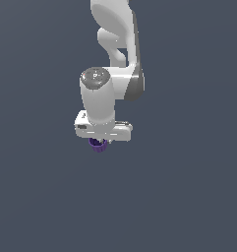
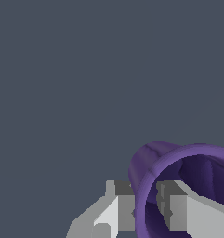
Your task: Pick up the object and move it to a goal position.
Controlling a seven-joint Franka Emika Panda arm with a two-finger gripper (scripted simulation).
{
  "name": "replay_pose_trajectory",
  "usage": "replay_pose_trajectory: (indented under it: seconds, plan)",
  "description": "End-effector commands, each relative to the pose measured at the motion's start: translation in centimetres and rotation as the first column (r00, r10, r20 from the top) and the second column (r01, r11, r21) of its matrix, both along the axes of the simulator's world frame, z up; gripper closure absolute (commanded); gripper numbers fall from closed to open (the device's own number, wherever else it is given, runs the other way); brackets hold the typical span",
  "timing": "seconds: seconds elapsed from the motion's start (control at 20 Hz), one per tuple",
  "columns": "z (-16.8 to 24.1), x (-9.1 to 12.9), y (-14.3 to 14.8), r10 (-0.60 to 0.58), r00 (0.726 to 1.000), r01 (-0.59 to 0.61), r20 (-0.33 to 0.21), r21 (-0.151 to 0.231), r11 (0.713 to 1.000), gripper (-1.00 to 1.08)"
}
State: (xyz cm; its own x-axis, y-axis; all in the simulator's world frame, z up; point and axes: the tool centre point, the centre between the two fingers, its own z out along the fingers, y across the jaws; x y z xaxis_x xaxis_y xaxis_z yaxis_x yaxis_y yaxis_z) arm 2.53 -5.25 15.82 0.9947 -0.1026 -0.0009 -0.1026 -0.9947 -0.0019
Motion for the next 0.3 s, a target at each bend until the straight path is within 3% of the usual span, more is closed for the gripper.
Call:
replay_pose_trajectory:
  seconds: [0.0, 0.25]
  plan:
    - [0.45, 0.51, -0.35, 0.001, 1.000, -0.001, 0.000, 0.000, 1.000, 1.08]
    - [0.71, 0.84, -0.61, 0.001, 1.000, -0.001, 0.000, 0.000, 1.000, 1.08]
